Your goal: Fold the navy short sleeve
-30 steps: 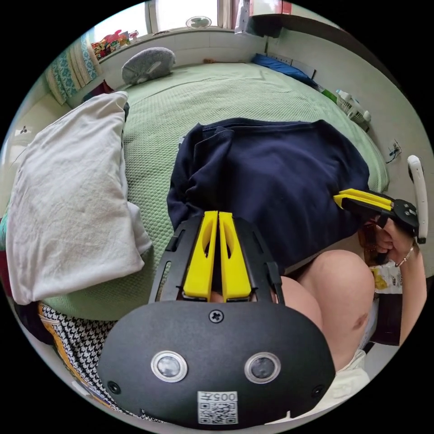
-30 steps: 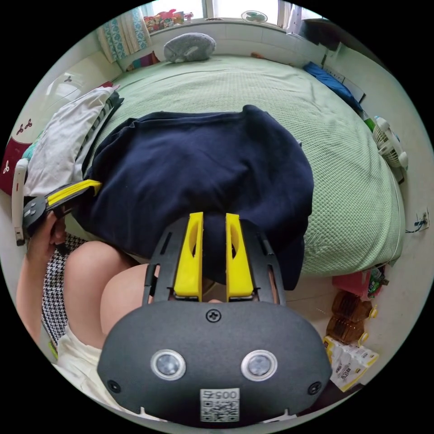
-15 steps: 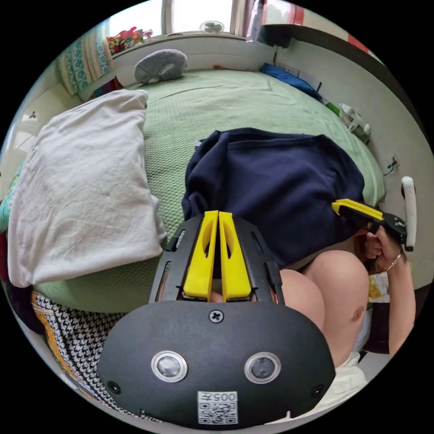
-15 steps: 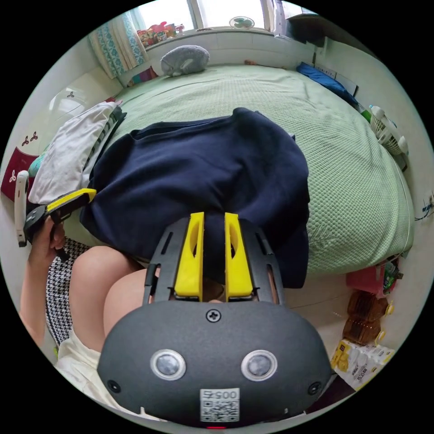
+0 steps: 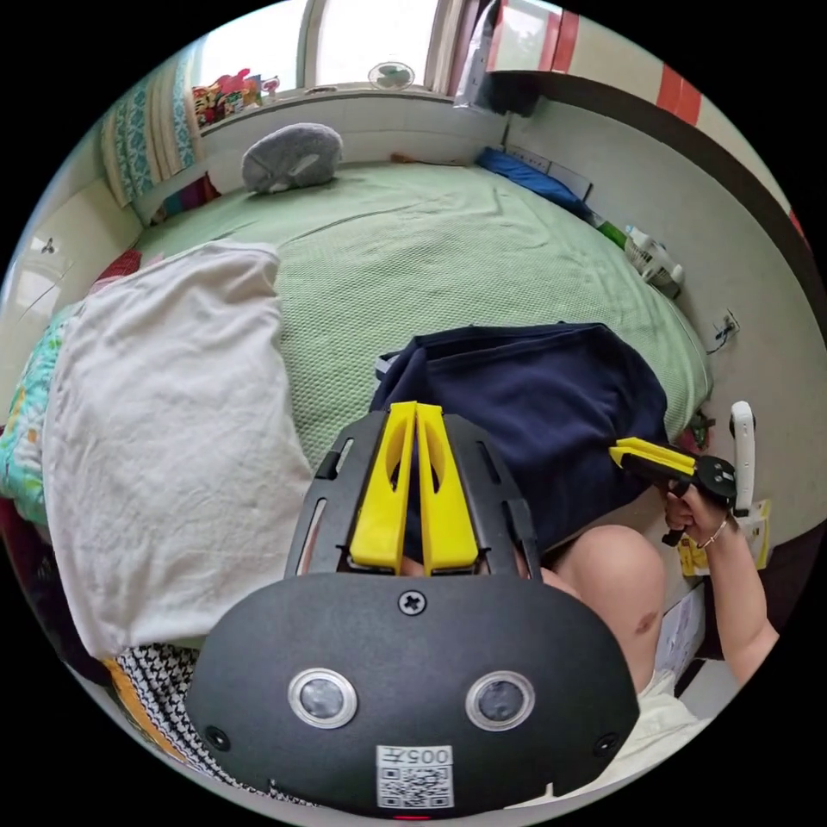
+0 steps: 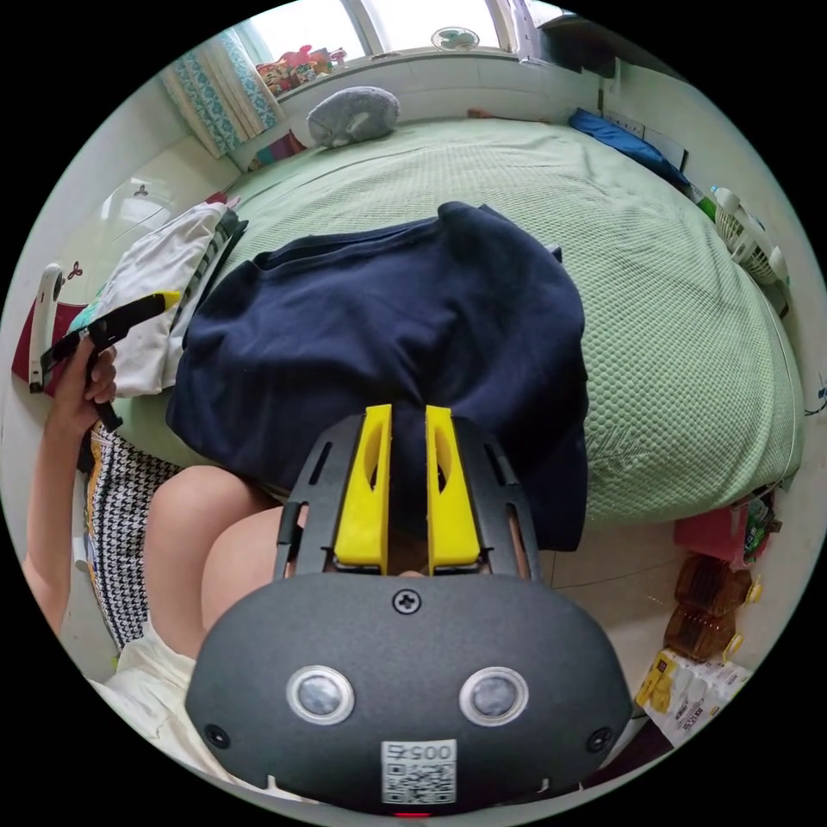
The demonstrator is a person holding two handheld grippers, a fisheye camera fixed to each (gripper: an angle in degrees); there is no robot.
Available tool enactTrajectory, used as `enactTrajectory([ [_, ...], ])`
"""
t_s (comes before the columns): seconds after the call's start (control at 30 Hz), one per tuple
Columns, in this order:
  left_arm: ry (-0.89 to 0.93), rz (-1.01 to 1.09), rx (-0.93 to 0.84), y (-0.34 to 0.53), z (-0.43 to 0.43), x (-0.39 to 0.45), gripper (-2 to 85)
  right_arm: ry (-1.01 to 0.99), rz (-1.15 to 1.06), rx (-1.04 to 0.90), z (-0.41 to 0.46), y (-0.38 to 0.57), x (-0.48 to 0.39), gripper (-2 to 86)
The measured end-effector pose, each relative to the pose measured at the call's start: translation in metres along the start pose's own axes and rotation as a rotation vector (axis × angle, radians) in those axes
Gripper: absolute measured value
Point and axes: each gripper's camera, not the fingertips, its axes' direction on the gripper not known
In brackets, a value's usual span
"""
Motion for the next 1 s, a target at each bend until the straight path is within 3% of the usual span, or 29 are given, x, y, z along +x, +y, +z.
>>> enactTrajectory([
  [0.2,0.009,-0.025,-0.055,-0.031,0.040,0.008,-0.3,0.012,-0.026,-0.021,-0.002,0.003,0.007,2.6],
  [0.47,-0.225,-0.008,-0.032,-0.068,0.039,-0.005,-0.5,-0.024,-0.012,-0.061,-0.007,0.004,0.025,2.4],
  [0.6,-0.110,0.020,0.031,-0.067,0.007,0.019,-0.6,-0.081,-0.070,-0.010,-0.026,0.016,0.035,0.3],
  [0.7,-0.072,0.136,0.044,-0.054,-0.007,0.069,-0.5,-0.143,-0.061,0.196,-0.071,0.039,0.052,0.6],
  [0.9,0.182,0.298,0.016,-0.027,-0.016,0.176,-0.6,0.019,0.031,0.204,-0.121,0.076,0.099,6.4],
  [1.0,0.221,0.359,-0.019,-0.020,-0.011,0.215,-0.6,0.042,0.065,0.189,-0.131,0.092,0.119,8.1],
])
